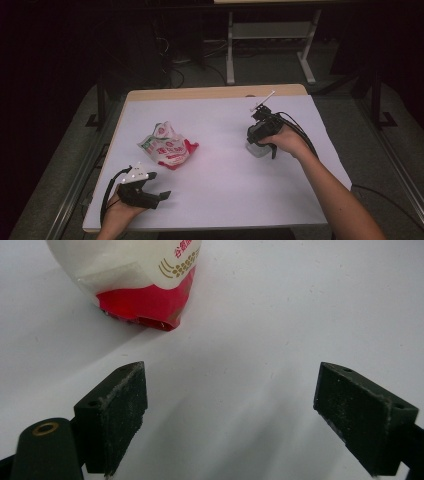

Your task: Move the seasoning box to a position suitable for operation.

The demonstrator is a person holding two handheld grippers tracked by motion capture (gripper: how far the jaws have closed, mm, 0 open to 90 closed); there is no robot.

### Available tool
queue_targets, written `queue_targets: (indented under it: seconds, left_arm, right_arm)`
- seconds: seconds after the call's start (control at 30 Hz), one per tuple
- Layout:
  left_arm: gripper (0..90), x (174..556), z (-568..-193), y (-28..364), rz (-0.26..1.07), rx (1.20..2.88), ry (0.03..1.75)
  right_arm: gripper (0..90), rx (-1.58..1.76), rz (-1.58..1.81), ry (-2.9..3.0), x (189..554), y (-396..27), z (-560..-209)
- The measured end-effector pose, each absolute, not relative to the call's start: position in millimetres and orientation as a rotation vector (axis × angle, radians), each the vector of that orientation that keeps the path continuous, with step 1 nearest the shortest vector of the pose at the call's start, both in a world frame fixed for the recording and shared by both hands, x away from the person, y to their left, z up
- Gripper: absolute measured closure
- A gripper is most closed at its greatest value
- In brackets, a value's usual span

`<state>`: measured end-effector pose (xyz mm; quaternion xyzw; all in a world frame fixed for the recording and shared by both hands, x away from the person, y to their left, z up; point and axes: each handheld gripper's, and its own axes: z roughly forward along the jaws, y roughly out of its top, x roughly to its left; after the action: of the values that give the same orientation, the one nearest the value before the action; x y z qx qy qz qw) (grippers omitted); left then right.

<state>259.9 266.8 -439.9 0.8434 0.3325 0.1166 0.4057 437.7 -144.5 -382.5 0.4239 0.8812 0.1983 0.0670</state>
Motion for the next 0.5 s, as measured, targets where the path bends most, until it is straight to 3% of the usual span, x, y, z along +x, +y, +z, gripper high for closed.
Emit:
queue_targets:
  seconds: [0.5]
  left_arm:
    - [13.6, 260, -439, 266, 0.29, 2.131, 0.82]
  right_arm:
    - [15.1, 1.175, 0.648, 2.693, 412, -138, -365]
